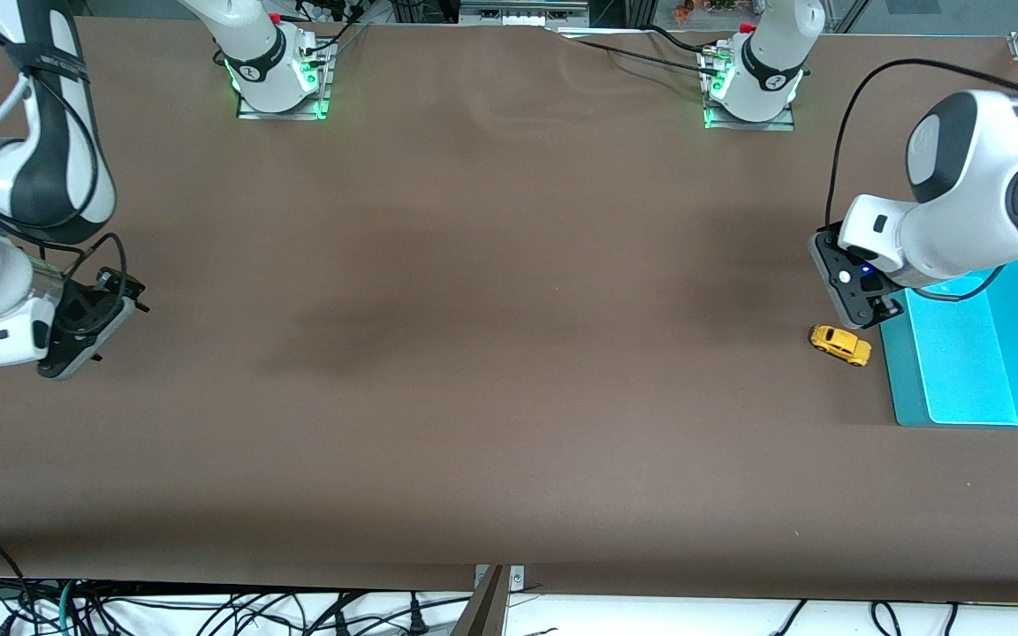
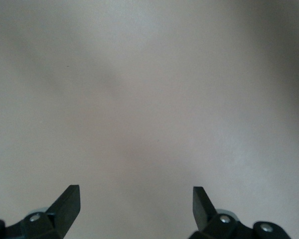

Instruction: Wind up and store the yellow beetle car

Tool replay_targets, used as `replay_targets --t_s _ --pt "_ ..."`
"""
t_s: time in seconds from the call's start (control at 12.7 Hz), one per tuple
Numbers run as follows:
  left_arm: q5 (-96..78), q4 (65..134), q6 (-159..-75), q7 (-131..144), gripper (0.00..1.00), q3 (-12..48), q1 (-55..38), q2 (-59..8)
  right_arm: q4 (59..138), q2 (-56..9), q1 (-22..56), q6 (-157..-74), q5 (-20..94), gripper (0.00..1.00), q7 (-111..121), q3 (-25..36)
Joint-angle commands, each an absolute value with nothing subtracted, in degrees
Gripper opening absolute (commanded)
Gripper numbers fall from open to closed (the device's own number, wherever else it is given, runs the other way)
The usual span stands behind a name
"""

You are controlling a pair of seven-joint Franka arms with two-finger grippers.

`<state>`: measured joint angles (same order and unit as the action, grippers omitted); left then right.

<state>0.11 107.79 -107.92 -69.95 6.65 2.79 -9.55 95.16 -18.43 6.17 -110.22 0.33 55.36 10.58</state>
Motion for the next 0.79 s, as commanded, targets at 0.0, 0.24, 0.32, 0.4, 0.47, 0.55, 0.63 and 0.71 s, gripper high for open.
replay_targets --t_s 0.0,0.24,0.32,0.4,0.47,0.55,0.63,0.71 --pt "2.7 112.5 -114.0 -85.0 1.0 6.9 4.0 -9.0 88.3 -18.7 6.3 -99.1 0.7 1.0 43.7 10.4" --pt "3.3 114.4 -121.5 -101.0 1.0 6.9 4.7 -11.1 88.3 -15.1 7.2 -95.3 1.4 1.0 23.7 9.1" --pt "3.3 115.7 -123.9 -104.7 1.0 6.9 5.8 -11.1 90.8 -11.9 7.3 -95.4 1.4 1.0 16.4 8.5" --pt "3.3 116.4 -125.8 -107.0 1.0 6.7 6.6 -11.2 93.2 -8.4 7.2 -95.6 1.3 1.0 9.4 8.4" --pt "3.5 117.2 -127.6 -108.4 1.0 6.6 7.5 -11.3 93.9 -6.6 6.8 -95.1 1.1 1.0 6.7 8.1" --pt "5.0 117.9 -129.3 -108.8 1.0 6.4 8.1 -11.9 94.1 -5.5 5.5 -94.9 0.8 1.0 6.7 7.7" --pt "6.1 118.3 -130.6 -108.9 1.0 6.4 9.0 -12.4 94.3 -4.8 3.4 -94.3 0.9 1.0 6.2 6.5" --pt "6.6 118.5 -131.8 -109.3 1.0 6.4 9.8 -13.4 94.3 -4.2 1.4 -94.7 0.6 1.0 5.8 4.7"
